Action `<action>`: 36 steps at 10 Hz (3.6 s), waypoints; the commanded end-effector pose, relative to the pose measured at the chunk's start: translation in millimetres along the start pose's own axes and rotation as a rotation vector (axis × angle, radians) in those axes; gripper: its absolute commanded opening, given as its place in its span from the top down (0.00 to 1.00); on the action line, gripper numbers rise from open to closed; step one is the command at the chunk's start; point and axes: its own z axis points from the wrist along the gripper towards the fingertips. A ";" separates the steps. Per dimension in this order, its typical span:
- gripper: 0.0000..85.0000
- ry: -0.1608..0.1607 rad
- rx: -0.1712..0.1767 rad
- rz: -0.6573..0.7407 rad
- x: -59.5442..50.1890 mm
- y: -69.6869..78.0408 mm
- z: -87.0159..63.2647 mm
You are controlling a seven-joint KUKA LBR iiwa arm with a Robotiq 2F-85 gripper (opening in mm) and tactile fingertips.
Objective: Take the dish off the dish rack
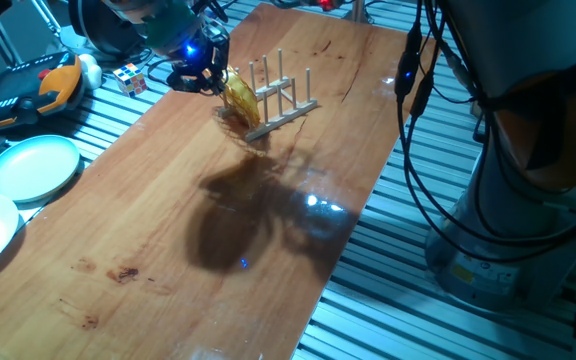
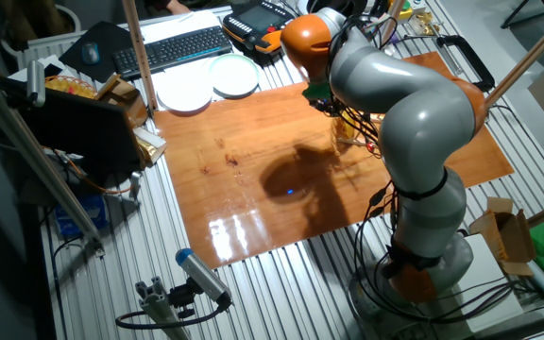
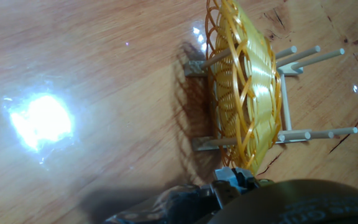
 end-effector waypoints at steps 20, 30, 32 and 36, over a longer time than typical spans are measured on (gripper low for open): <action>0.99 0.004 -0.013 -0.009 -0.2 -0.2 1.2; 0.99 0.029 -0.043 0.052 -1.3 0.5 2.4; 0.99 0.030 -0.042 0.053 -0.6 0.1 1.4; 0.99 0.026 -0.034 0.063 -2.2 -0.7 2.3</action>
